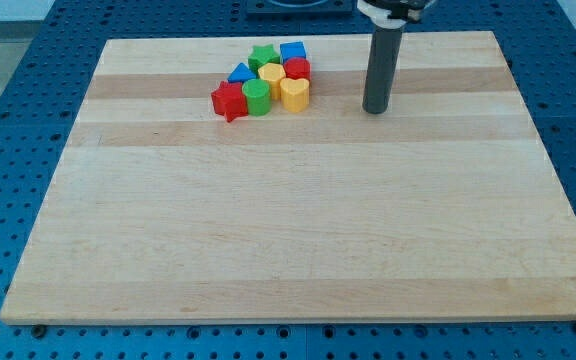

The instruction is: Push group of blocks right a bit

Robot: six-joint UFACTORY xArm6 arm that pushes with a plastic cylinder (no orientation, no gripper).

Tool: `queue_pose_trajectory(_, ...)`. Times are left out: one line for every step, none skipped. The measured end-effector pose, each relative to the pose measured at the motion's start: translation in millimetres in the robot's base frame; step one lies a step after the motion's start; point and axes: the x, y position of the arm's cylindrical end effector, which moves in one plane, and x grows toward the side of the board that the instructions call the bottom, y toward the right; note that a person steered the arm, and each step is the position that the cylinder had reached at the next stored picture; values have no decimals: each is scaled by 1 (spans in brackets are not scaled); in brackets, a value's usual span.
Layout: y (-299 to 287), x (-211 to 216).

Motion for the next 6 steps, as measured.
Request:
queue_pose_trajectory(-1, -1)
queue_pose_trajectory(-4, -22)
queue_pose_trajectory(-12, -45)
queue_pose_trajectory(-24, -65)
queue_pose_trajectory(-32, -72)
queue_pose_trajectory(-38, -72)
